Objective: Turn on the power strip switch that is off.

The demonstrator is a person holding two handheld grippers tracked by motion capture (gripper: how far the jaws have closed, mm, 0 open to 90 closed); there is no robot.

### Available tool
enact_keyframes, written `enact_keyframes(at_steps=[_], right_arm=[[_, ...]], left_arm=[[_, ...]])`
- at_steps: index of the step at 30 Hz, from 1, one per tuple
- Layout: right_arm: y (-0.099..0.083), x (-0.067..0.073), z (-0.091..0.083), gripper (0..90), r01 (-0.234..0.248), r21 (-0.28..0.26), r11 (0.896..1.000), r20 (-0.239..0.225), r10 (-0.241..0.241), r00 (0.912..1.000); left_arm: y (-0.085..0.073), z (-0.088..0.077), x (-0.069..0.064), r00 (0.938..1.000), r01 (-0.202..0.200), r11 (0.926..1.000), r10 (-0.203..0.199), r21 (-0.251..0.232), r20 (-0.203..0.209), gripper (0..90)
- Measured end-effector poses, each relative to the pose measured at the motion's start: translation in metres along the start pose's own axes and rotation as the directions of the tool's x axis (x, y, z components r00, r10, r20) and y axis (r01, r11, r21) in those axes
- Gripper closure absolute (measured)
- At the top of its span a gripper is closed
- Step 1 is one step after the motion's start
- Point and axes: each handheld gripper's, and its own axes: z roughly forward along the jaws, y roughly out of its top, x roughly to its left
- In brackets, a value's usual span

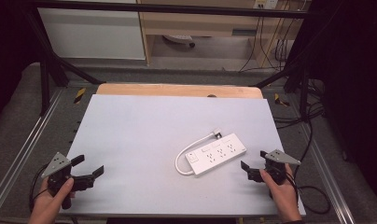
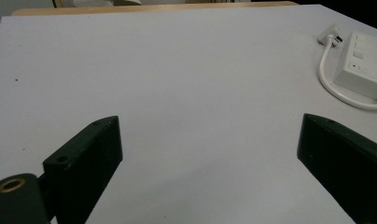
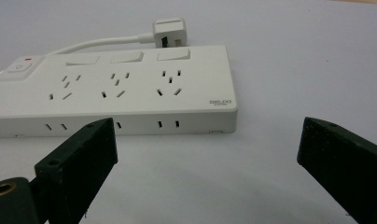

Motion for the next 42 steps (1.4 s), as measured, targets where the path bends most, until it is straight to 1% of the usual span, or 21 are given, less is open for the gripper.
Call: enact_keyframes(at_steps=[2, 6, 7, 10, 11, 15, 16, 21, 25, 27, 31, 36, 38, 42], right_arm=[[0.000, 0.001, 0.001, 5.1, -0.002, 0.011, 1.000, 0.001, 0.002, 1.0000], [0.000, 0.001, 0.001, 6.5, 0.000, 0.017, 1.000, -0.002, 0.000, 1.0000], [0.001, 0.001, 0.000, 8.2, 0.002, 0.024, 1.000, -0.015, -0.001, 0.9999], [0.001, 0.001, -0.001, 7.8, 0.003, 0.025, 1.000, -0.021, -0.002, 0.9998], [0.003, 0.002, -0.002, 6.9, -0.006, 0.021, 1.000, -0.023, 0.006, 0.9997], [0.004, 0.002, -0.003, 5.3, 0.000, 0.021, 1.000, -0.017, 0.001, 0.9999], [0.005, 0.003, -0.005, 4.8, -0.006, 0.016, 1.000, -0.009, 0.006, 0.9999], [0.007, 0.004, -0.008, 4.2, -0.019, 0.006, 1.000, -0.001, 0.019, 0.9998], [0.010, 0.004, -0.011, 3.5, -0.044, 0.002, 0.999, -0.001, 0.044, 0.9991], [0.011, 0.004, -0.012, 3.0, -0.047, 0.000, 0.999, -0.001, 0.047, 0.9989], [0.014, 0.006, -0.013, 2.5, -0.040, -0.007, 0.999, -0.015, 0.040, 0.9991], [0.016, 0.010, -0.012, 2.5, -0.027, -0.004, 1.000, -0.029, 0.027, 0.9992], [0.017, 0.012, -0.013, 2.5, -0.027, -0.008, 1.000, -0.030, 0.026, 0.9992], [0.022, 0.014, -0.013, 2.5, -0.028, -0.022, 0.999, -0.031, 0.027, 0.9991]], left_arm=[[-0.001, 0.001, 0.000, 1.0000, 0.000, 0.9999, 0.000, 0.010, -0.002, 6.9], [-0.001, 0.001, 0.000, 1.0000, 0.002, 0.9999, -0.002, 0.011, -0.001, 6.8], [-0.001, 0.001, 0.000, 1.0000, -0.001, 0.9999, 0.001, 0.013, 0.002, 6.8], [-0.001, 0.002, 0.000, 0.9999, -0.012, 0.9997, 0.012, 0.019, 0.005, 6.8], [-0.001, 0.002, 0.000, 0.9999, -0.013, 0.9997, 0.013, 0.020, 0.005, 6.8], [-0.001, 0.000, 0.000, 0.9999, -0.011, 0.9999, 0.011, 0.012, 0.007, 6.8], [-0.001, 0.001, 0.000, 0.9999, -0.013, 0.9998, 0.013, 0.014, 0.006, 6.8], [-0.001, 0.000, -0.001, 0.9999, -0.014, 0.9998, 0.014, 0.013, 0.007, 6.8], [-0.001, 0.001, -0.001, 0.9998, -0.016, 0.9997, 0.016, 0.016, 0.012, 6.8], [-0.001, 0.001, -0.001, 0.9998, -0.014, 0.9998, 0.014, 0.016, 0.012, 6.8], [-0.001, 0.003, -0.001, 0.9997, -0.019, 0.9996, 0.019, 0.021, 0.014, 6.8], [-0.001, 0.002, -0.002, 0.9994, -0.030, 0.9992, 0.030, 0.026, 0.015, 6.8], [-0.001, 0.002, -0.002, 0.9992, -0.035, 0.9991, 0.035, 0.023, 0.018, 6.8], [-0.001, 0.003, -0.002, 0.9992, -0.033, 0.9992, 0.032, 0.023, 0.023, 6.8]])
